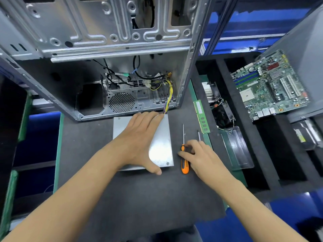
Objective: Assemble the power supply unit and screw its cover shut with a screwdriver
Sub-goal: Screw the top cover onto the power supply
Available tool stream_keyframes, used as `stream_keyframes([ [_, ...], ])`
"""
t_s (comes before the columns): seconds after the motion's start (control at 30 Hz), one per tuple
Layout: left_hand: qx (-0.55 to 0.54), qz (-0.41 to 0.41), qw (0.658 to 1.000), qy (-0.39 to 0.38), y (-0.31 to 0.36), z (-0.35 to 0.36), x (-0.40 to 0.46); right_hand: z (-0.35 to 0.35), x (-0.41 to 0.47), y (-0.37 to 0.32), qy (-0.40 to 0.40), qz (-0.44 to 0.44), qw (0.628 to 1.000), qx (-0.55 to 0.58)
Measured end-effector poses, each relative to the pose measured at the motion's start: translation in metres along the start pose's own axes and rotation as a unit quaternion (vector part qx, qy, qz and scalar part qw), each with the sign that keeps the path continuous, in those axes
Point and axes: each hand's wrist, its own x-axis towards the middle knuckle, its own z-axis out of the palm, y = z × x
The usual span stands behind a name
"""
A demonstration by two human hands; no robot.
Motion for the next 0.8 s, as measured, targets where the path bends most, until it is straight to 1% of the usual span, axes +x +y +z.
stream_keyframes([
  [0.07,0.003,-0.001,1.0,-0.004,0.001,-0.001,0.0,0.0,0.002,0.007,0.009,-0.033,0.999,-0.01],
  [0.13,0.005,-0.004,1.0,-0.002,0.002,-0.001,0.0,0.004,-0.001,0.015,-0.026,-0.048,0.998,-0.015],
  [0.2,0.006,-0.005,1.0,0.001,0.002,-0.001,0.0,0.006,-0.004,0.024,-0.042,-0.054,0.997,0.021],
  [0.27,0.011,-0.006,1.0,-0.001,0.002,-0.002,0.0,0.007,-0.009,0.026,-0.001,-0.021,0.997,0.077],
  [0.3,0.013,-0.006,1.0,-0.002,0.002,-0.002,0.0,0.006,-0.011,0.023,0.047,0.005,0.991,0.127],
  [0.33,0.013,-0.007,1.0,-0.002,0.002,-0.001,0.0,0.01,-0.013,0.022,0.122,0.012,0.978,0.169],
  [0.37,0.013,-0.007,1.0,-0.002,0.002,-0.001,0.0,0.01,-0.015,0.018,0.179,0.043,0.952,0.243],
  [0.4,0.013,-0.007,1.0,-0.003,0.002,-0.001,-0.001,0.01,-0.013,0.015,0.234,0.092,0.916,0.312],
  [0.47,0.014,-0.006,1.0,-0.005,0.002,-0.001,-0.001,0.005,-0.007,0.009,0.299,0.185,0.824,0.445],
  [0.5,0.015,-0.006,1.0,-0.004,0.002,-0.001,-0.001,0.0,-0.003,0.007,0.323,0.201,0.788,0.484],
  [0.53,0.014,-0.006,1.0,-0.003,0.002,-0.001,-0.001,-0.007,0.002,0.005,0.344,0.205,0.761,0.51],
  [0.6,0.012,-0.004,1.0,-0.002,0.002,0.0,-0.001,-0.023,0.012,-0.001,0.384,0.187,0.729,0.535],
  [0.67,0.012,-0.004,1.0,0.0,0.001,0.0,-0.001,-0.042,0.024,-0.01,0.395,0.173,0.706,0.561],
  [0.8,0.012,-0.004,1.0,-0.001,-0.001,0.003,-0.001,-0.061,0.051,-0.022,0.369,0.174,0.698,0.589],
])
